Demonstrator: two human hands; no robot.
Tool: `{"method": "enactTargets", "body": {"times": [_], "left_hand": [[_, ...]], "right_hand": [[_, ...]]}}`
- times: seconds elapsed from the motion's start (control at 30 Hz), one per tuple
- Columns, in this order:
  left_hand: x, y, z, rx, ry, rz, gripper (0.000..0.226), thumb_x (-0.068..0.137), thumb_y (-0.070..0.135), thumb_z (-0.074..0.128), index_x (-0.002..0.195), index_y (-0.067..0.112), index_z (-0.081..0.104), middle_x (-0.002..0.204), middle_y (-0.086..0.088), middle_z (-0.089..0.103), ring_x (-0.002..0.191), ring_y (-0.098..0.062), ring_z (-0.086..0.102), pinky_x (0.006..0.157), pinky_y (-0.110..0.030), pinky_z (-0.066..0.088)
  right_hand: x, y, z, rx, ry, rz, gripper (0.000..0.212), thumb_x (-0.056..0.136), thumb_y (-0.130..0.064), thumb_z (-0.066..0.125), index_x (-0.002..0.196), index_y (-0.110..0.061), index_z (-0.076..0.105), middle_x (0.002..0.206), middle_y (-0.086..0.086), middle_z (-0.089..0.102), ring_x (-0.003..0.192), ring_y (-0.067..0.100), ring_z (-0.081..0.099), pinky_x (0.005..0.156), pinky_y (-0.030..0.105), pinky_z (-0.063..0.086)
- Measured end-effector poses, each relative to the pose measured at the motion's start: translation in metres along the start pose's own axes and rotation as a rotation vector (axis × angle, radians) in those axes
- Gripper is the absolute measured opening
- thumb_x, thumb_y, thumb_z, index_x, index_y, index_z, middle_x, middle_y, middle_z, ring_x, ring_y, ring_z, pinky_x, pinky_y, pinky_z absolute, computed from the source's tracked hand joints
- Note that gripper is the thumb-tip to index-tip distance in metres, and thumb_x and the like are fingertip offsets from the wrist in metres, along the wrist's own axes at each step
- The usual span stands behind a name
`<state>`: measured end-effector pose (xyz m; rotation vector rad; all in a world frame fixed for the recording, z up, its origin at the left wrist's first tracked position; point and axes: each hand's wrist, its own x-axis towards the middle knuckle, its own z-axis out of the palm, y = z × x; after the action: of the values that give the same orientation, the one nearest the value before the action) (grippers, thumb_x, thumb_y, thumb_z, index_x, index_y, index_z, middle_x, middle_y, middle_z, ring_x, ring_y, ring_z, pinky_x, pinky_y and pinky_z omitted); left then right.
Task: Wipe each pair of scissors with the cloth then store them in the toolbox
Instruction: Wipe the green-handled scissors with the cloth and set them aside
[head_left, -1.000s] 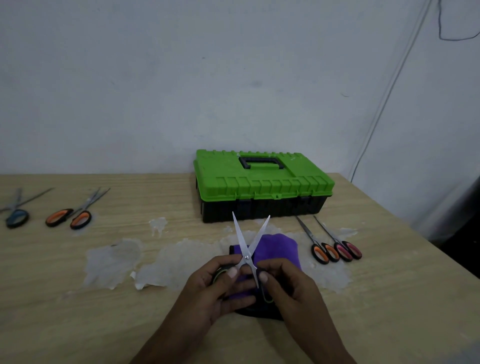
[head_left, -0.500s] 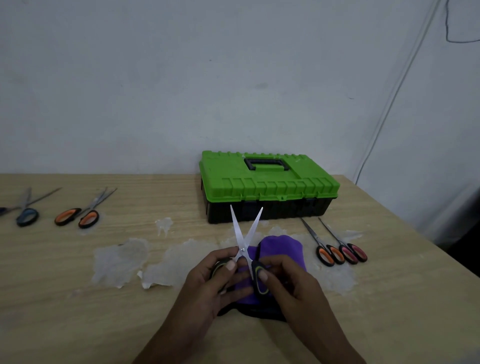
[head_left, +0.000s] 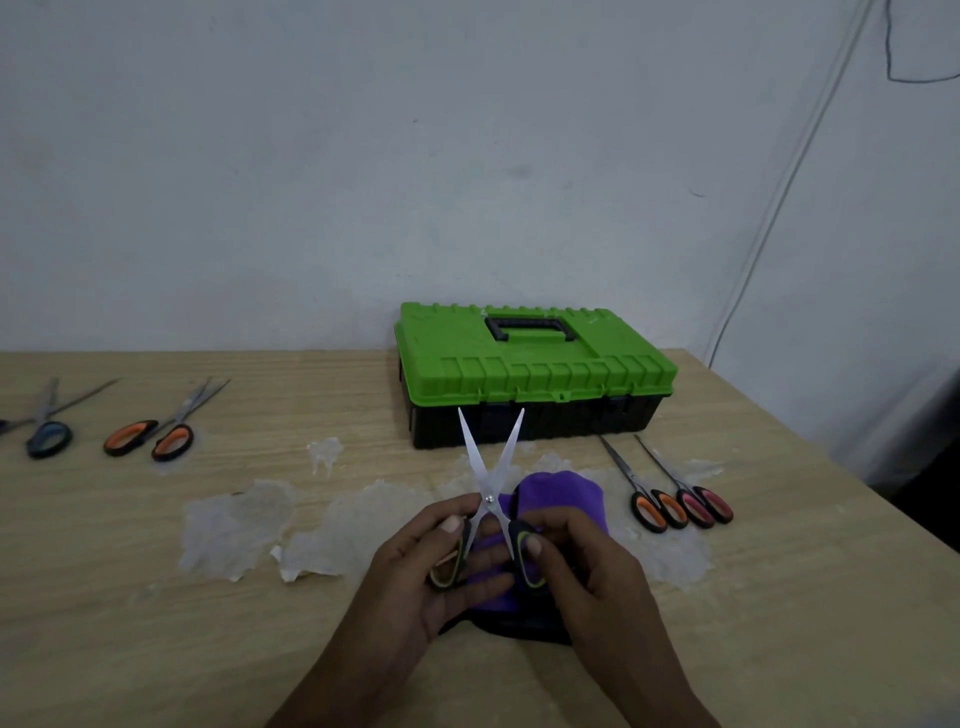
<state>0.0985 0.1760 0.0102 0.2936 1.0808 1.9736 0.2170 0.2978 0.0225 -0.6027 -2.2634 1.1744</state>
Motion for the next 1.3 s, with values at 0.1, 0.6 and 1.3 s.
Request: {"method": "enactTargets", "body": {"times": [0.1,0.6,1.3], "left_hand": [[-0.001,-0.001,0.000,0.001,0.003,0.002,0.029,0.098,0.007,0.045,0.118,0.005,0.066,0.112,-0.018,0.073,0.096,-0.032,0.074,0.077,-0.040,0.062],[-0.001,-0.011,0.018,-0.328,-0.100,-0.149,0.041,0.093,0.010,0.039,0.123,0.003,0.066,0.127,-0.020,0.066,0.117,-0.033,0.062,0.111,-0.052,0.040],[0.034,-0.029,0.068,0.791,-0.065,0.384,0.025,0.103,0.020,0.045,0.108,0.028,0.068,0.117,0.016,0.068,0.117,0.000,0.059,0.104,-0.031,0.047]], "right_hand": [[-0.002,0.000,0.001,0.010,0.005,0.007,0.020,0.095,-0.016,0.056,0.099,-0.034,0.062,0.086,-0.013,0.067,0.078,0.003,0.063,0.061,0.012,0.046],[-0.012,-0.001,0.011,-0.123,0.057,-0.053,0.057,0.084,-0.070,0.043,0.135,-0.044,0.043,0.115,-0.023,0.052,0.101,-0.001,0.056,0.084,0.025,0.052],[-0.007,0.032,-0.065,-0.108,0.177,-0.052,0.032,0.082,-0.039,0.070,0.112,-0.040,0.058,0.101,-0.013,0.060,0.091,0.004,0.061,0.074,0.025,0.055]]}}
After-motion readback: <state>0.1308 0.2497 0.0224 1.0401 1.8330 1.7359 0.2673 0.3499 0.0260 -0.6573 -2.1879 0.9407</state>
